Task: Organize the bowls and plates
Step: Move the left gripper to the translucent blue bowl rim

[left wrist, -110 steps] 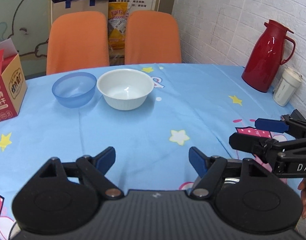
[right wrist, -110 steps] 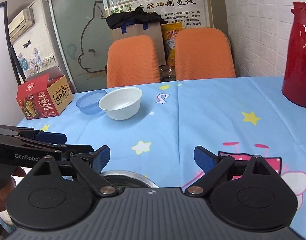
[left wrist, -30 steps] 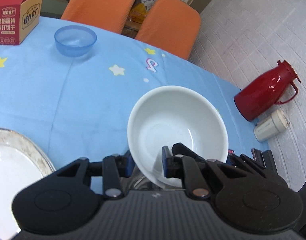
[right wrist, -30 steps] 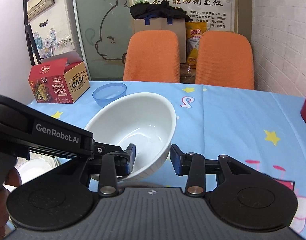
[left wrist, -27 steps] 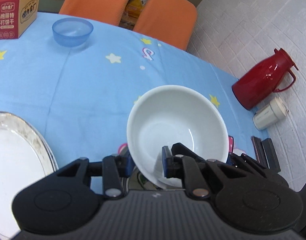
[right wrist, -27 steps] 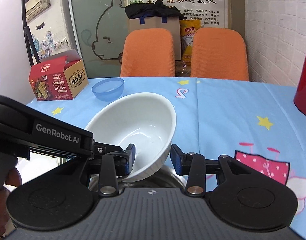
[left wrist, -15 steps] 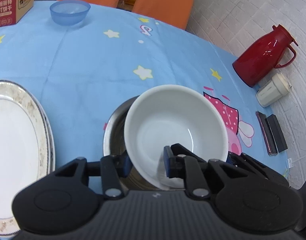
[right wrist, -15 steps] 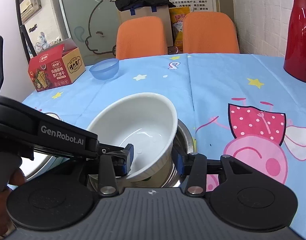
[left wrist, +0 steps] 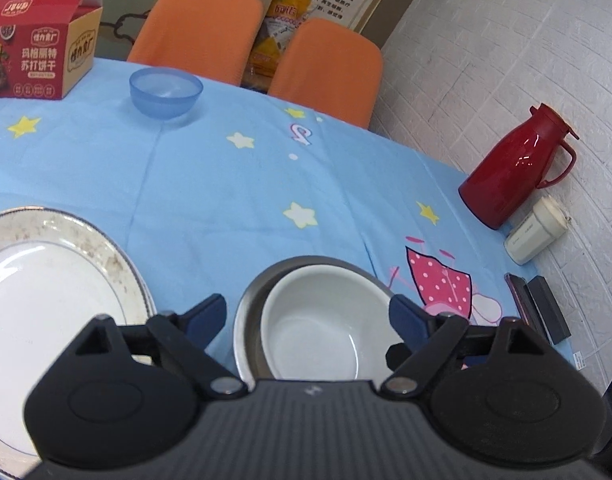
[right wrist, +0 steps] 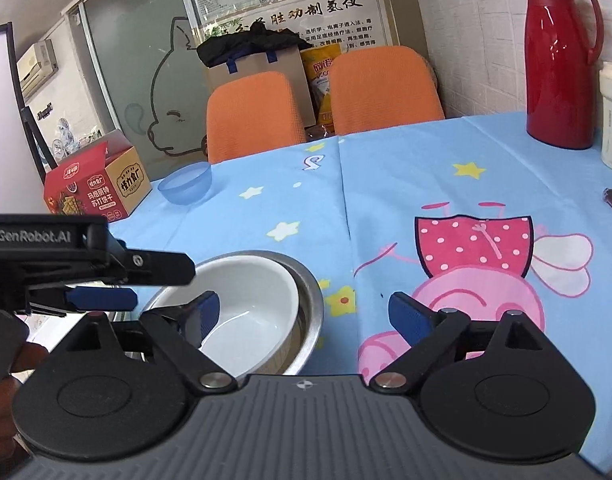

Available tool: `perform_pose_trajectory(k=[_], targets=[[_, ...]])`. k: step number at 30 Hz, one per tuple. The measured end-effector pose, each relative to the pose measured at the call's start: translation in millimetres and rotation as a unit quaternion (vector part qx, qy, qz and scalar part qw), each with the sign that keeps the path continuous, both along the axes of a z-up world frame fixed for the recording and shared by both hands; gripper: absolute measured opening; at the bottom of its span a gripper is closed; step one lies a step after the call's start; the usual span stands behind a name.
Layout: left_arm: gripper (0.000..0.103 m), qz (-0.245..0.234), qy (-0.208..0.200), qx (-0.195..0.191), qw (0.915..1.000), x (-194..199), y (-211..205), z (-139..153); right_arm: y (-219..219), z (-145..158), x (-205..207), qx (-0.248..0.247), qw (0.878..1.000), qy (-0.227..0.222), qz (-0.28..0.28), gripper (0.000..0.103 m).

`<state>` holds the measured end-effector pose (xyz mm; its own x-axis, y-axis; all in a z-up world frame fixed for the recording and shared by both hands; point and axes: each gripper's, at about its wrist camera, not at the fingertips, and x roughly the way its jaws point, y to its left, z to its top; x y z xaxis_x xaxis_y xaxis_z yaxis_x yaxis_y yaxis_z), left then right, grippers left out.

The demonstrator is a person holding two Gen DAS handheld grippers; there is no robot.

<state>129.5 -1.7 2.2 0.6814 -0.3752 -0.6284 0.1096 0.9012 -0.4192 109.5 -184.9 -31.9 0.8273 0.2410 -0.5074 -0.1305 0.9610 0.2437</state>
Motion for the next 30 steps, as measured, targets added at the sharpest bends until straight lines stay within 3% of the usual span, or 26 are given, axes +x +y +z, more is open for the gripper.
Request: perform_pose_trajectory(k=[9, 15, 23, 30], targets=[[0.087, 0.022, -0.005, 0.011, 0.9997, 10, 29, 13, 3, -4, 2, 0.002, 1.0, 0.012, 0.01, 0.103], [0.09, 0.049, -0.02, 0.038, 0.9979, 23, 66, 27, 11, 7, 17, -0.01, 1.0, 0.008, 0.025, 0.103], [0.09, 0.077, -0.026, 0.078, 0.9936, 54, 108, 33, 32, 25, 58, -0.014, 0.998, 0.009, 0.064, 0.103], [0.09, 0.091, -0.026, 0.105, 0.9899, 95, 125, 34, 66, 51, 109, -0.055, 0.991, -0.001, 0.121, 0.103]])
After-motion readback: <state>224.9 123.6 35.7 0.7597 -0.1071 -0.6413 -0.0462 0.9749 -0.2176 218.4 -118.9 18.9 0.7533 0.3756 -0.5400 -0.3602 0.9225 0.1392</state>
